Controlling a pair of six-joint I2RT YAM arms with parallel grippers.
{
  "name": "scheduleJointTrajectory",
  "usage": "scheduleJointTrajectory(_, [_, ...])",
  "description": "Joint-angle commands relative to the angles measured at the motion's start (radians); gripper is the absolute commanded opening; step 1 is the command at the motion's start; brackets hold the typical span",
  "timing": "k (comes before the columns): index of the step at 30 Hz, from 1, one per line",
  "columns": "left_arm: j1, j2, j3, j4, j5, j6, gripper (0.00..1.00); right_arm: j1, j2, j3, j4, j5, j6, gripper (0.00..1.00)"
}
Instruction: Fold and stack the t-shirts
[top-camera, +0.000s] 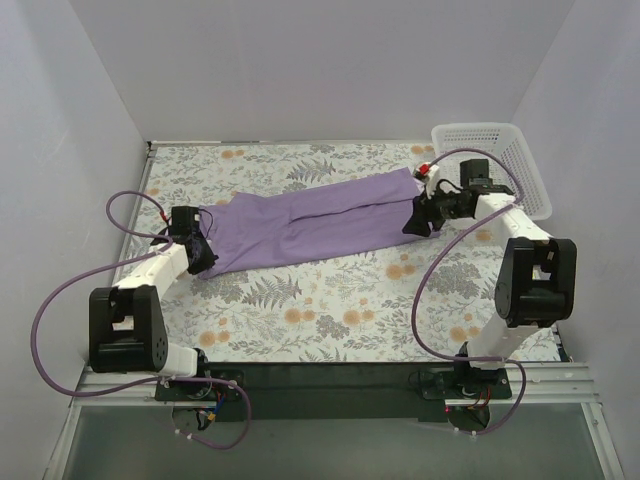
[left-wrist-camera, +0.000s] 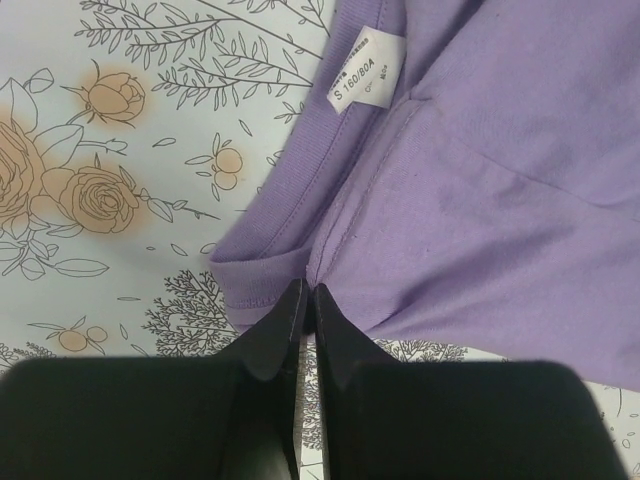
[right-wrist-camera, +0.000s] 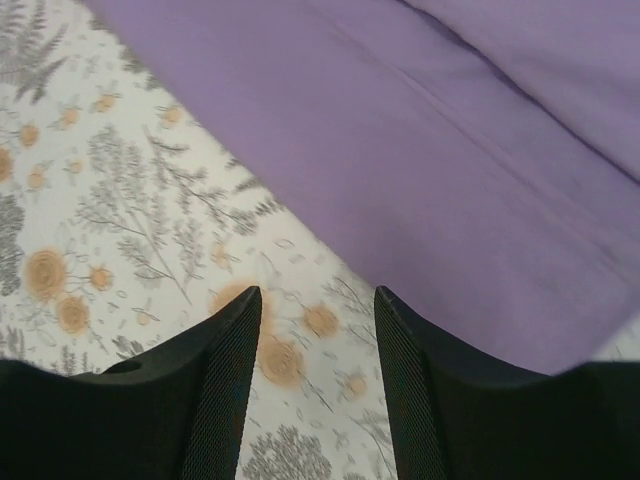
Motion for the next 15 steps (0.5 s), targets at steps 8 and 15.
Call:
scheduleJointTrajectory(8, [0.005, -0.085, 0.015, -0.007, -0.006, 0.020, 0.00, -0.102, -0.081, -0.118, 0.144, 0.366, 0.198, 0.59])
scheduleJointTrajectory(15, [0.009, -0.114, 0.018, -0.021, -0.055, 0.022, 0.00, -0.101, -0.040, -0.143, 0.266, 0.591, 0.331, 0.65])
